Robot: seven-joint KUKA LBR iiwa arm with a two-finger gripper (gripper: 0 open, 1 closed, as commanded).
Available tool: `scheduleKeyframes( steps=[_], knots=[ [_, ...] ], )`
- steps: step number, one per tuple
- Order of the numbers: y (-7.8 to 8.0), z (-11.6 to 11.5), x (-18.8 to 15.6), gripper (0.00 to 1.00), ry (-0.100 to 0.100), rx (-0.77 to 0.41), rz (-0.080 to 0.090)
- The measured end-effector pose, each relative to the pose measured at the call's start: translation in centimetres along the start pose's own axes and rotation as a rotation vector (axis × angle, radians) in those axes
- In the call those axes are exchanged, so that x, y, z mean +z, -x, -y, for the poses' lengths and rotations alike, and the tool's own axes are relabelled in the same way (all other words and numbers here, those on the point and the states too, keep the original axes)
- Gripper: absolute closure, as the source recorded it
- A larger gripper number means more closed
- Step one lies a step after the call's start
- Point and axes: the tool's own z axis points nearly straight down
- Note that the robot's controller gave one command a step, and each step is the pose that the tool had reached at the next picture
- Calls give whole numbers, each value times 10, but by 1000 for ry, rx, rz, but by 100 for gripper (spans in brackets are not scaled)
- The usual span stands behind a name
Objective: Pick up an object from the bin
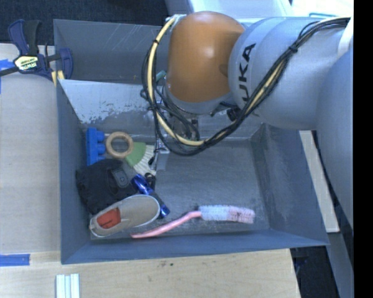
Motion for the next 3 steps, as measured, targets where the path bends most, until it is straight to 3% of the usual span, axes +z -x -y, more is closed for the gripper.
scheduleKeyframes(
  steps=[1,2,3],
  knots=[
    [0,0,0,0,0,0,0],
    [-4,-19,52,0,0,6,-3],
    [13,-7,71,0,2,164,7]
  ],
)
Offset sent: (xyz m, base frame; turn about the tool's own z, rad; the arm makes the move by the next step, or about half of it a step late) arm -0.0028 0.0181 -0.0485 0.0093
